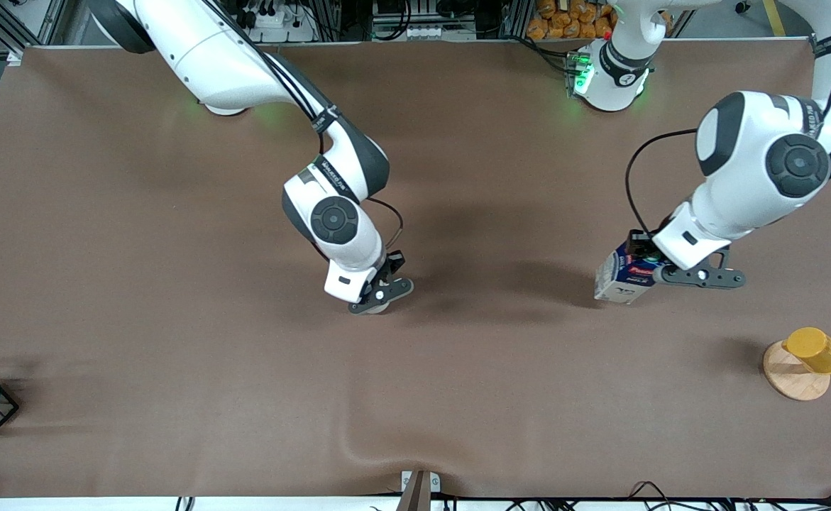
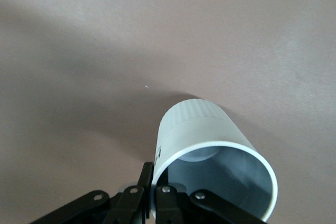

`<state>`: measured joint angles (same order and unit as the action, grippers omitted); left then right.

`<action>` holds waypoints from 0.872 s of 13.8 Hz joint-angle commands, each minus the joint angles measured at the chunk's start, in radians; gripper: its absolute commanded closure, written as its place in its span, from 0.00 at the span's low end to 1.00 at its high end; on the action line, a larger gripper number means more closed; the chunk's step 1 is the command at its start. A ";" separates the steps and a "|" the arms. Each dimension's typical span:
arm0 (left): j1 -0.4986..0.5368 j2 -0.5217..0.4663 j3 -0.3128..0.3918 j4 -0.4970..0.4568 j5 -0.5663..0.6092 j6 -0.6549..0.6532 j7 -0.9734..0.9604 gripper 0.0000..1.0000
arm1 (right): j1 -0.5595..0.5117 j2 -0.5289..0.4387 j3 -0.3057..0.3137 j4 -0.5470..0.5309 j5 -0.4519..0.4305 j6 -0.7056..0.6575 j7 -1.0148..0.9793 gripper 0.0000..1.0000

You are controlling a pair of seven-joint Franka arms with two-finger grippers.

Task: Place milk next to cup
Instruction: 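Carry the mug and the milk carton toward each other at table center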

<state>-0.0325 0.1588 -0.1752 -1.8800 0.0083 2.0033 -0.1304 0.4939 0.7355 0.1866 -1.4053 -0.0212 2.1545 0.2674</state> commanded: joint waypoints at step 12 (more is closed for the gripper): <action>-0.368 0.131 0.000 0.237 -0.013 -0.104 -0.552 0.62 | 0.054 0.077 -0.015 0.111 -0.080 0.005 -0.251 1.00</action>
<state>-0.3705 0.2536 -0.1827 -1.6998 0.0064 1.9315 -0.6364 0.5296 0.7911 0.1835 -1.3353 -0.0690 2.1645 0.0291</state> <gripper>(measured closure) 0.573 0.943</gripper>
